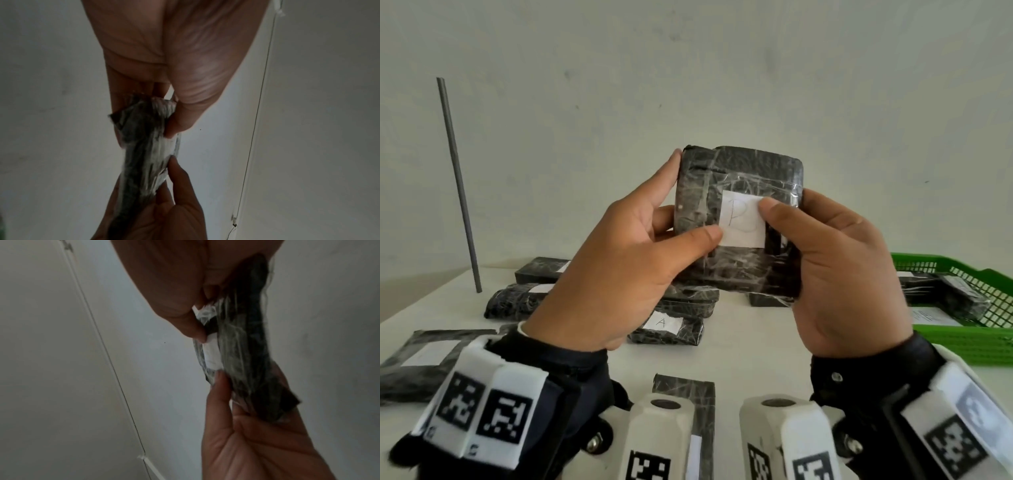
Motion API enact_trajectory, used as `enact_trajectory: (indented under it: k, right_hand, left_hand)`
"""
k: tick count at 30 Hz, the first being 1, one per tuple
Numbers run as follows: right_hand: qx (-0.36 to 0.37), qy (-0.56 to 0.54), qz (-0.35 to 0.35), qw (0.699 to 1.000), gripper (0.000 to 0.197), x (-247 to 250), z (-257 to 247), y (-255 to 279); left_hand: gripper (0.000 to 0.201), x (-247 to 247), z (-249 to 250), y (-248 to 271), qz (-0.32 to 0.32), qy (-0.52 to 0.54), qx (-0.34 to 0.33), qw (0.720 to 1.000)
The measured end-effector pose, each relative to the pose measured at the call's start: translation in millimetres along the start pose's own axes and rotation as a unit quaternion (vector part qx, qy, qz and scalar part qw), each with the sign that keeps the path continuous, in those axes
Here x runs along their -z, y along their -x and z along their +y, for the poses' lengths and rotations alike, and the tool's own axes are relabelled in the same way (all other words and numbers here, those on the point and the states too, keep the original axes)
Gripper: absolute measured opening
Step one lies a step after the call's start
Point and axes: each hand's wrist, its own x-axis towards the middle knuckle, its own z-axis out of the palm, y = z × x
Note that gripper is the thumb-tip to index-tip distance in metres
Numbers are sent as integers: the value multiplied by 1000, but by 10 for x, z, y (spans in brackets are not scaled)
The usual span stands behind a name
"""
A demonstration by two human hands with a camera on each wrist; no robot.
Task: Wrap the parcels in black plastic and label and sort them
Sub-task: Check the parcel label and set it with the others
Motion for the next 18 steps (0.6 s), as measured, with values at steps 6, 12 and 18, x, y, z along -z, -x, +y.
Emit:
enact_trajectory:
  k: [6,12,18]
  right_hand:
    - [38,22,-6,999,16,-26,1,9]
    - [63,115,-45,990,27,-10,27,-9]
    - [25,21,-41,999,51,31,0,-45]
  left_hand:
    - [97,53,11,4,-25,-2,14,1000]
    - [92,80,-53,-28,-5,13,24,1000]
    - [79,115,-69,-32,15,39,12,999]
